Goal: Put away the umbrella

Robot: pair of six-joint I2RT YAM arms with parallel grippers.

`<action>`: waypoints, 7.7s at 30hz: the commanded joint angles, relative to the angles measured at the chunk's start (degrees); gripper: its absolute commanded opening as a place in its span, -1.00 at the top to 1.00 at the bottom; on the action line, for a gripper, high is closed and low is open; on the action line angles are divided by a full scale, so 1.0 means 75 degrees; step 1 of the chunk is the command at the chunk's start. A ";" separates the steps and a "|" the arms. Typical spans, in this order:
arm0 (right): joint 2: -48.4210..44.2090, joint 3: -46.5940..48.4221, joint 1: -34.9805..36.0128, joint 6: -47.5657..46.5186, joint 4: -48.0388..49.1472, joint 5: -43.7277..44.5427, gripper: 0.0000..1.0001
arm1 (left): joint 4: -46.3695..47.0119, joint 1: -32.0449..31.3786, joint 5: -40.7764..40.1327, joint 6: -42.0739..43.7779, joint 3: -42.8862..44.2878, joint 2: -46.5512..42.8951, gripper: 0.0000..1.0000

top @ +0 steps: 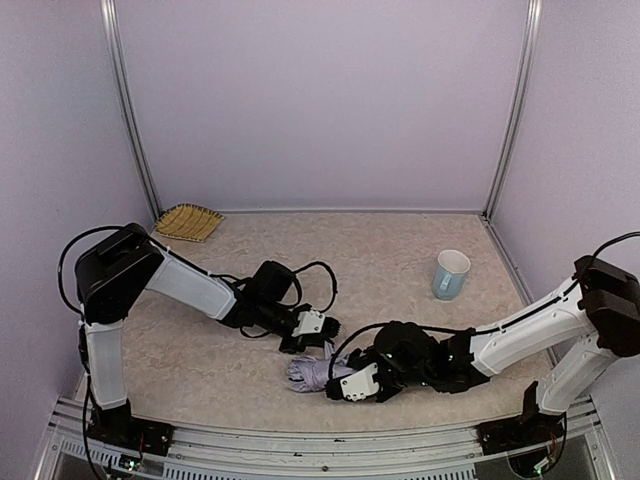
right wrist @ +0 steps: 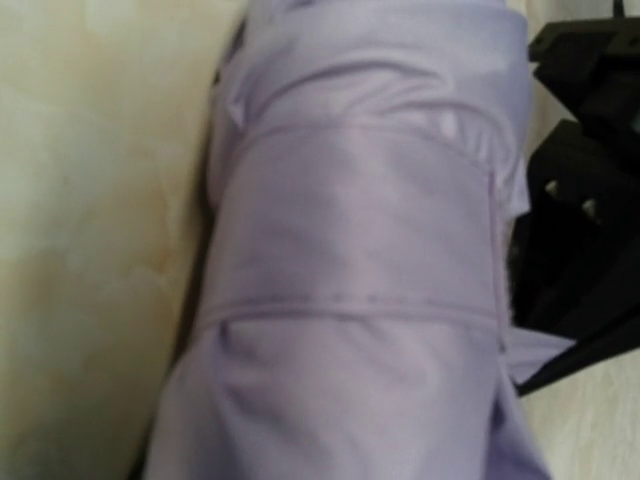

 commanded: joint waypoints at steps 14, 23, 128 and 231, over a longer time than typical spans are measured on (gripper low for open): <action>0.0888 -0.0404 -0.0206 0.0114 -0.2168 -0.1953 1.00 | 0.2070 0.0822 -0.3255 -0.1230 -0.0053 -0.0947 0.09; 0.0728 -0.0223 -0.0595 0.0221 -0.2405 -0.2264 1.00 | 0.1385 -0.1176 -0.2675 -0.3506 -0.2860 -0.4871 0.15; 0.0186 0.0965 -0.1536 0.0752 -0.1247 -0.2607 1.00 | 0.0668 -0.0115 -0.0245 -0.4714 -0.1507 -0.2521 -0.12; -0.0941 0.2141 -0.3754 0.7853 -0.3113 -0.3703 -0.15 | -0.0254 -0.1071 -0.3424 -0.4047 -0.1503 -0.0441 0.53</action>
